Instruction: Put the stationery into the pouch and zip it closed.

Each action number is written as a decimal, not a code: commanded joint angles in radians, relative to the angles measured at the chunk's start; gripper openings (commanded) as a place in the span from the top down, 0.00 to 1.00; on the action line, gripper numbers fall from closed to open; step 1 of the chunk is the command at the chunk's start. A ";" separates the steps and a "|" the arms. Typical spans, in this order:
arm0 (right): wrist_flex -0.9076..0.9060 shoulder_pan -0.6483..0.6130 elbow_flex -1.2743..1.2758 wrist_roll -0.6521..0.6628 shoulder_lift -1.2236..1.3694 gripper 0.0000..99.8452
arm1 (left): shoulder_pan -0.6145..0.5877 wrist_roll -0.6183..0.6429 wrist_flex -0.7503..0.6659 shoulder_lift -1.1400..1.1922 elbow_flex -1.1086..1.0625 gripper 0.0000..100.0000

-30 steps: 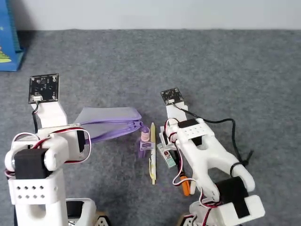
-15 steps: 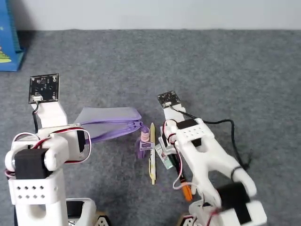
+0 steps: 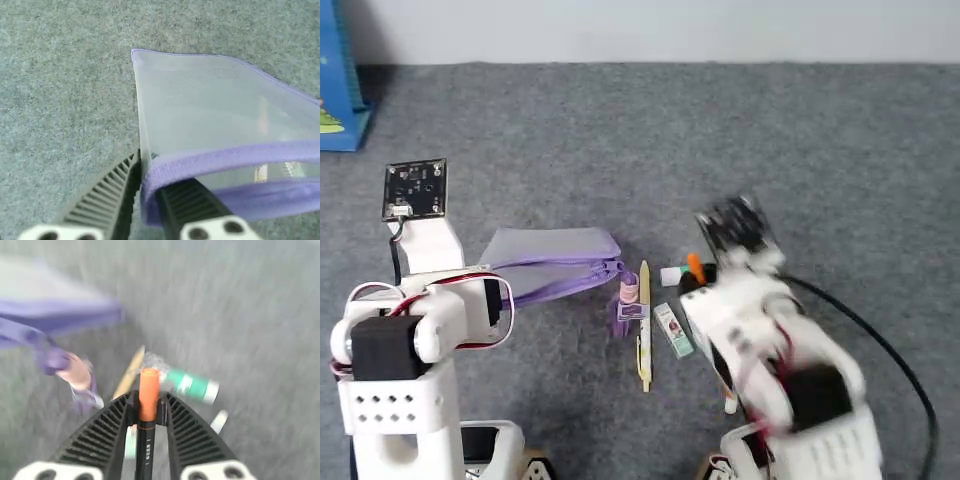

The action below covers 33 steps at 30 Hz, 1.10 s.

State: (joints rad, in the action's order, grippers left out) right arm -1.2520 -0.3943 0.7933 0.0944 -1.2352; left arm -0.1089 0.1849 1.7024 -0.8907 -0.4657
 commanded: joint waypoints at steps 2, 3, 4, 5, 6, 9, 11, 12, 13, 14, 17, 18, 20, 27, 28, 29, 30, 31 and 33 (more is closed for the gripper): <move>-0.008 -0.094 -0.044 0.011 -0.183 0.99 | 0.002 -0.008 0.023 -0.006 0.108 0.99; -0.005 -0.116 -0.060 0.008 -0.196 0.99 | 0.002 -0.008 0.034 -0.005 0.125 0.99; 0.002 -0.134 -0.080 0.006 -0.203 0.99 | 0.002 -0.006 0.044 -0.005 0.145 0.99; 0.012 -0.153 -0.100 0.005 -0.206 0.99 | 0.002 -0.006 0.051 -0.005 0.163 0.99; 0.025 -0.168 -0.121 -0.003 -0.206 0.99 | 0.002 -0.006 0.051 -0.005 0.176 0.99; 0.117 -0.225 -0.173 -0.054 -0.205 0.99 | 0.002 -0.006 0.052 -0.005 0.188 0.99; 0.216 -0.278 -0.178 -0.061 -0.213 0.99 | 0.002 -0.006 0.052 -0.005 0.183 0.99; 0.265 -0.311 -0.176 -0.064 -0.214 0.99 | 0.002 -0.006 0.052 -0.005 0.179 0.99; 0.309 -0.344 -0.176 -0.064 -0.213 0.99 | 0.002 -0.006 0.052 -0.005 0.173 0.99; 0.346 -0.378 -0.176 -0.064 -0.206 0.99 | 0.002 -0.006 0.052 -0.005 0.168 0.99; 0.481 -0.458 -0.153 -0.060 -0.205 0.99 | 0.002 -0.008 0.052 -0.005 0.153 0.99; 0.536 -0.469 -0.137 -0.060 -0.205 0.99 | 0.002 -0.008 0.052 -0.005 0.151 0.99; 0.657 -0.470 -0.087 -0.063 -0.203 0.99 | 0.002 -0.008 0.052 -0.005 0.151 0.99; 1.078 -0.466 0.137 -0.058 -0.194 0.99 | 0.002 -0.008 0.052 -0.005 0.143 0.99; 1.119 -0.466 0.157 -0.058 -0.186 0.99 | 0.002 -0.008 0.052 -0.005 0.140 0.99; 1.156 -0.466 0.169 -0.058 -0.174 0.99 | 0.002 -0.008 0.052 -0.005 0.137 0.99; 1.187 -0.466 0.176 -0.061 -0.159 0.99 | 0.002 -0.008 0.052 -0.005 0.134 0.99; 1.218 -0.466 0.178 -0.064 -0.142 0.99 | 0.002 -0.008 0.052 -0.005 0.131 0.99; 1.288 -0.466 0.178 -0.064 -0.096 0.99 | 0.002 -0.008 0.052 -0.005 0.131 0.99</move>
State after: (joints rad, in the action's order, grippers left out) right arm -0.0706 -0.8562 0.9789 0.0407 -1.3779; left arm -0.1105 0.1849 1.7346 -0.8907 -0.3414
